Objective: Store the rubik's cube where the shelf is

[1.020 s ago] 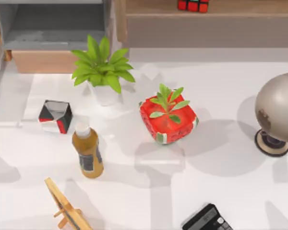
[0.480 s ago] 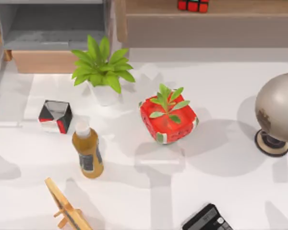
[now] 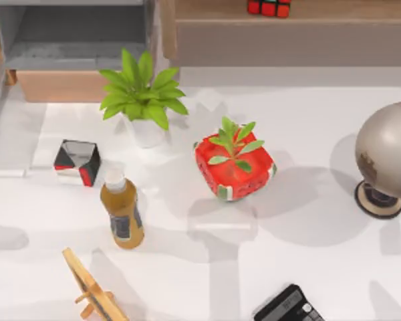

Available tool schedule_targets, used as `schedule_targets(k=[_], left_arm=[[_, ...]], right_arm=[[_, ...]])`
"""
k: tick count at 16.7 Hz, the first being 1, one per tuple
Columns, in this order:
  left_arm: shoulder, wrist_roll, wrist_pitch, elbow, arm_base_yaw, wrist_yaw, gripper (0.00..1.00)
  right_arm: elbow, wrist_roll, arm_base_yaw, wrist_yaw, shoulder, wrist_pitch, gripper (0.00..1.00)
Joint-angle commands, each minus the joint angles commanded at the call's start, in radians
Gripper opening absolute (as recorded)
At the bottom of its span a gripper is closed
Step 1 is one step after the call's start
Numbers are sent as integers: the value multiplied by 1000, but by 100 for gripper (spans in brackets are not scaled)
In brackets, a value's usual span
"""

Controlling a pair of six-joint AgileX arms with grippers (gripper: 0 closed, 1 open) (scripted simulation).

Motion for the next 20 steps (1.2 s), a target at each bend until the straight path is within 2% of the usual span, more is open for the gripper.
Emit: schedule_targets(k=[1, 2, 11, 20], left_arm=[[0, 0, 0, 0, 0, 0, 2], [0, 0, 0, 0, 0, 0, 0], [12, -3, -11, 2, 0, -2, 0], [101, -9, -133, 218, -119, -120, 0]], right_arm=[[0, 0, 0, 0, 0, 0, 100], [0, 0, 0, 0, 0, 0, 100], [0, 0, 0, 0, 0, 0, 100], [0, 0, 0, 0, 0, 0, 100]])
